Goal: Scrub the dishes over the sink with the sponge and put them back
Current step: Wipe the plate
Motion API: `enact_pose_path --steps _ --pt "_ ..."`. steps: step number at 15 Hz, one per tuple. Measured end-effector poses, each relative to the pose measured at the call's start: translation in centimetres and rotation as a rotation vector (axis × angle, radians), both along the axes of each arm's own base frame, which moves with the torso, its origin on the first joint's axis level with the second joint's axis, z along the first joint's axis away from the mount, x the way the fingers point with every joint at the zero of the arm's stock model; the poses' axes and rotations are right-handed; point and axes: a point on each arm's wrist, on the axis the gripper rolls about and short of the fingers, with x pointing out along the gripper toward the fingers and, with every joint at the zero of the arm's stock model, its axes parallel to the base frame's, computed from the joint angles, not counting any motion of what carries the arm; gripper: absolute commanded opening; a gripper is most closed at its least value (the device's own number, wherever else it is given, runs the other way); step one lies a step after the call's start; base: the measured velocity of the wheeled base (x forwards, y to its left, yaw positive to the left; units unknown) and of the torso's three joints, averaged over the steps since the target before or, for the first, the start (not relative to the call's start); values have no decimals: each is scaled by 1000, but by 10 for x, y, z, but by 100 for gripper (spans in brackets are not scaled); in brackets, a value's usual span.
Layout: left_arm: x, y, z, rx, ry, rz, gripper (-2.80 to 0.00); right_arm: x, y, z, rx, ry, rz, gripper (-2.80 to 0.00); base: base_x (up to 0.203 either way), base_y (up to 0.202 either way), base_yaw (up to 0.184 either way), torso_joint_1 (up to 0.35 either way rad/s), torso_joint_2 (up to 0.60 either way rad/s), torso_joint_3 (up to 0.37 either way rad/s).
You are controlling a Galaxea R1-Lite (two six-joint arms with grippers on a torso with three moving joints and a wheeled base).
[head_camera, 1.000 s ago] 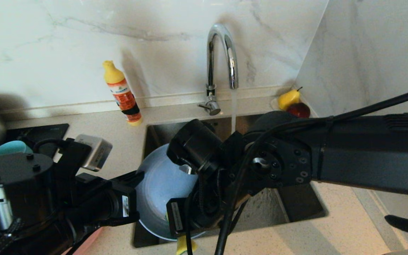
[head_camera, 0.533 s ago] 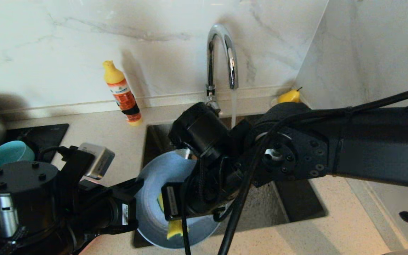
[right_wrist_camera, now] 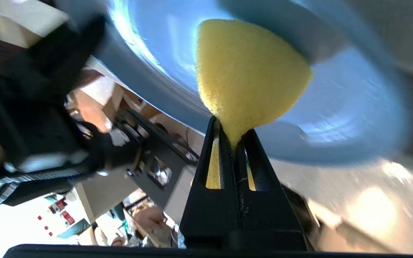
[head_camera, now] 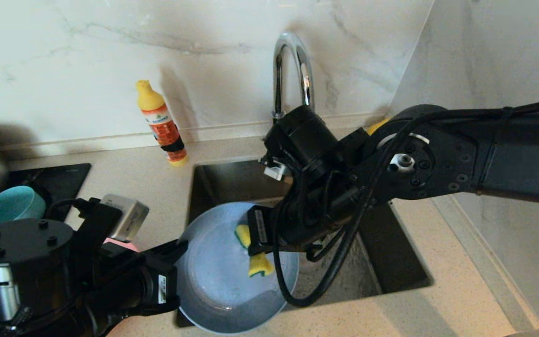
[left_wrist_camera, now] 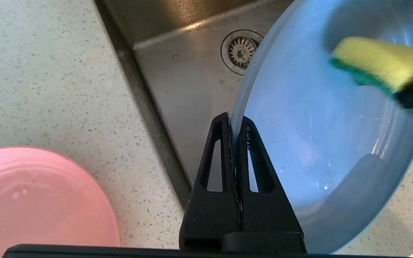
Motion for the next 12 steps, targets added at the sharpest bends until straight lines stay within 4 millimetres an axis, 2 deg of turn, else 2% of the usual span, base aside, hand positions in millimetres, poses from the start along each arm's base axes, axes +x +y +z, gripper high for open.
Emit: enact_pose_path --steps 4,7,9,12 --pt "-3 2 9 -27 -31 2 -280 -7 -18 8 -46 43 -17 -280 0 0 0 0 0 0" --pt "-5 5 13 -43 -47 6 -280 -14 -25 5 -105 97 -15 -280 0 0 0 0 0 0" --pt "-6 6 14 -55 -49 10 -280 -17 -17 -2 -119 110 2 -280 0 0 0 0 0 0" --pt "-4 4 17 -63 -57 9 -280 -26 6 -17 -143 123 58 -280 0 0 0 0 0 0"
